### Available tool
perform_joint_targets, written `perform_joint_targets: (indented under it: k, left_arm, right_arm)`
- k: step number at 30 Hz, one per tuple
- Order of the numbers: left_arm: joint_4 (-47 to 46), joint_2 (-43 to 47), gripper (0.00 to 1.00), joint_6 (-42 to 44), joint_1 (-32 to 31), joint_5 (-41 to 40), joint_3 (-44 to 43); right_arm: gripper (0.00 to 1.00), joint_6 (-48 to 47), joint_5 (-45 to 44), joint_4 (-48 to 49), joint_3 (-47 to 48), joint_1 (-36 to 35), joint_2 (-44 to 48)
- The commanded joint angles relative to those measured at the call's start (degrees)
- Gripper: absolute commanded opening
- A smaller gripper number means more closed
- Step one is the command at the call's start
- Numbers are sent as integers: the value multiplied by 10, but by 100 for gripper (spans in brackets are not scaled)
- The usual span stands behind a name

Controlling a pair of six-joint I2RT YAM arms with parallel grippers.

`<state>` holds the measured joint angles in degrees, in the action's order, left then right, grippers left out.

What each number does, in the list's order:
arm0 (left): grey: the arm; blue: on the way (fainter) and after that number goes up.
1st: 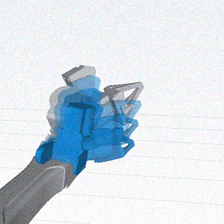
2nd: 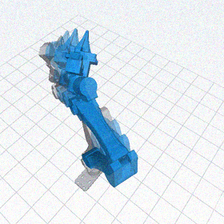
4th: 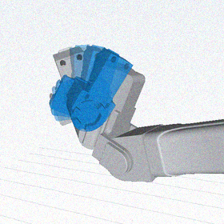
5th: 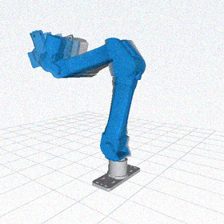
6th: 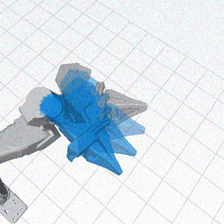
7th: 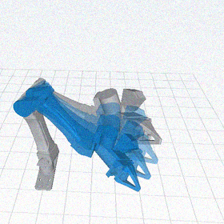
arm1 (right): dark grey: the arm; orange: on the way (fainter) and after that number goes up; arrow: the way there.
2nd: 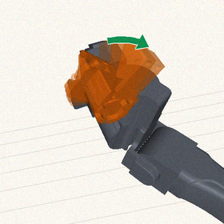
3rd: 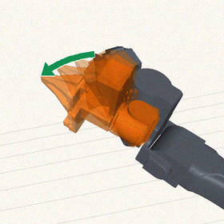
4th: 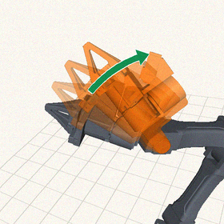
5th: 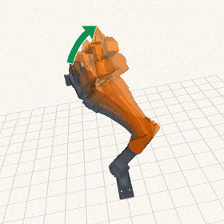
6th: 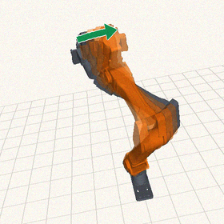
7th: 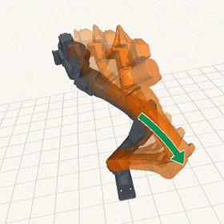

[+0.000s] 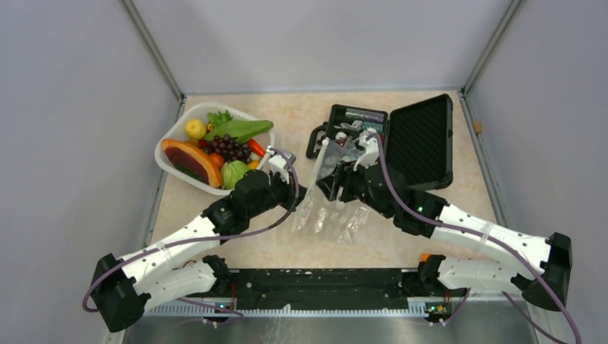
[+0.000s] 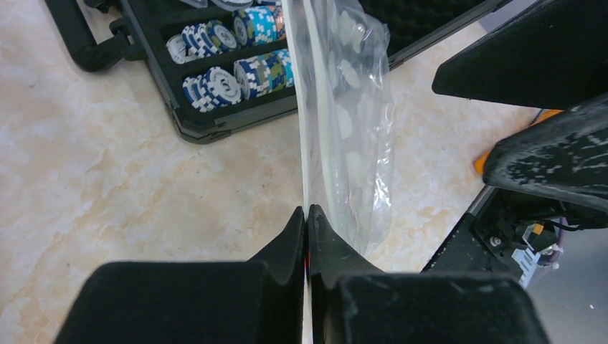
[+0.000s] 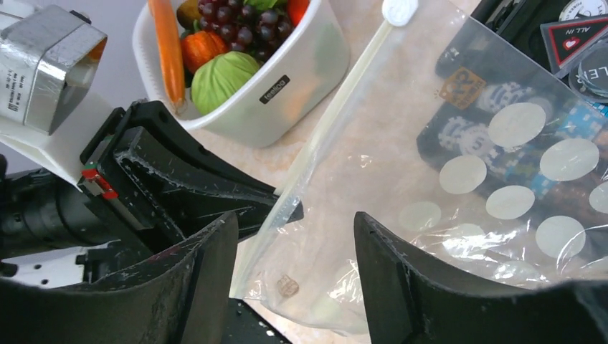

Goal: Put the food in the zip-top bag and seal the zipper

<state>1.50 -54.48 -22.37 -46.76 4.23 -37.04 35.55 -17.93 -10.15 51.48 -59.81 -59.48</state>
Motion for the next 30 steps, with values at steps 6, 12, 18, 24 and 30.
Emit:
perform_joint_targets:
  k: [6, 12, 18, 24, 30]
  left_arm:
    - [-34, -1, 0, -5, -18, 0, -59]
    - [13, -1, 0, 13, -51, -109, -88]
    - [21, -5, 0, 22, -71, -144, -93]
    - [28, -12, 0, 26, -78, -152, -100]
    - [25, -8, 0, 43, -88, -146, -101]
  right_arm:
    - [61, 48, -10, -100, 119, 1, -45]
    - [60, 77, -86, -166, 165, -26, -89]
    - [53, 95, -103, -158, 155, -36, -82]
    - [51, 93, -86, -111, 126, -36, -57]
    - [46, 103, -106, -126, 123, -36, -68]
